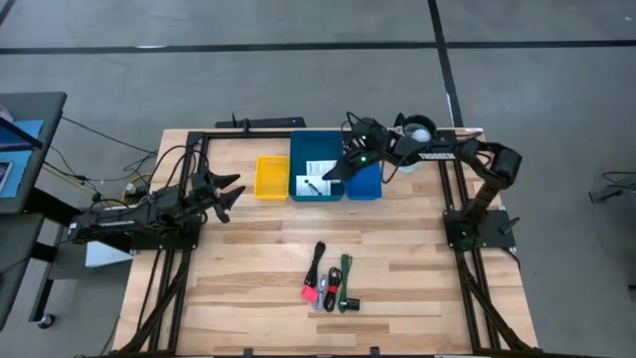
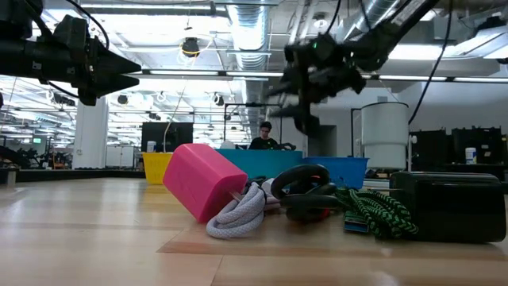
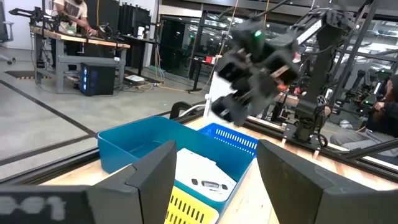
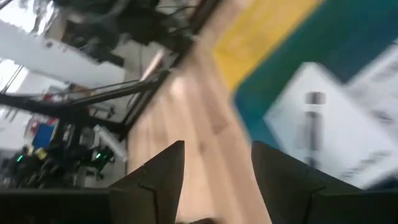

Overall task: Pick and place items into bin
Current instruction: Put the black charger adapter into the blue bin

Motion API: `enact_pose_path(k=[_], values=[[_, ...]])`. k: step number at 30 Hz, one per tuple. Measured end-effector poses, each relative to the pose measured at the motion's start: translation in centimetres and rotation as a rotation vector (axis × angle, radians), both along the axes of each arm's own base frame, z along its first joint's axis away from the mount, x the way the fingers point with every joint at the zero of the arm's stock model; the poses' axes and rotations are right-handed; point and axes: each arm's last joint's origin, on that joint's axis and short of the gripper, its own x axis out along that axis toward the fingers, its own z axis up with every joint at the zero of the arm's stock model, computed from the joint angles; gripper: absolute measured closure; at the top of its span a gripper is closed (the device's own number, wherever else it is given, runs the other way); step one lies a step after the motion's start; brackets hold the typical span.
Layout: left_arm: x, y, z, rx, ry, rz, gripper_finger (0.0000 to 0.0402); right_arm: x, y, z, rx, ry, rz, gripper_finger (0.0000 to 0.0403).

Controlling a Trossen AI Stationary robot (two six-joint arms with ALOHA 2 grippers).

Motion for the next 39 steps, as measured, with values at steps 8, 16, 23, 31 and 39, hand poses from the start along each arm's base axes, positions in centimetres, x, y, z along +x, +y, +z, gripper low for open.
enact_pose_path(k=[8,16,23,31,39], values=[[0.0,0.0,0.0,0.000,0.000,0.000,0.0189,-1.1,6.8,6.6,-0.183,-0.117,0.072,0.0240],[0.0,0.0,0.0,0.000,0.000,0.000,0.0189,-4.4,17.3,9.9,-0.493,-0.114,0.210,0.0255],[0.0,0.0,0.0,0.000,0.000,0.000,0.0189,-6.5,25.0,9.0,-0.533,-0.027,0.284,0.0266],[0.0,0.0,0.0,0.000,0.000,0.000,0.0189,-7.1,29.6,6.4,-0.473,0.096,0.342,0.0276],[0.0,0.0,0.0,0.000,0.000,0.000,0.0189,-5.6,31.1,2.5,-0.470,0.241,0.354,0.0278]])
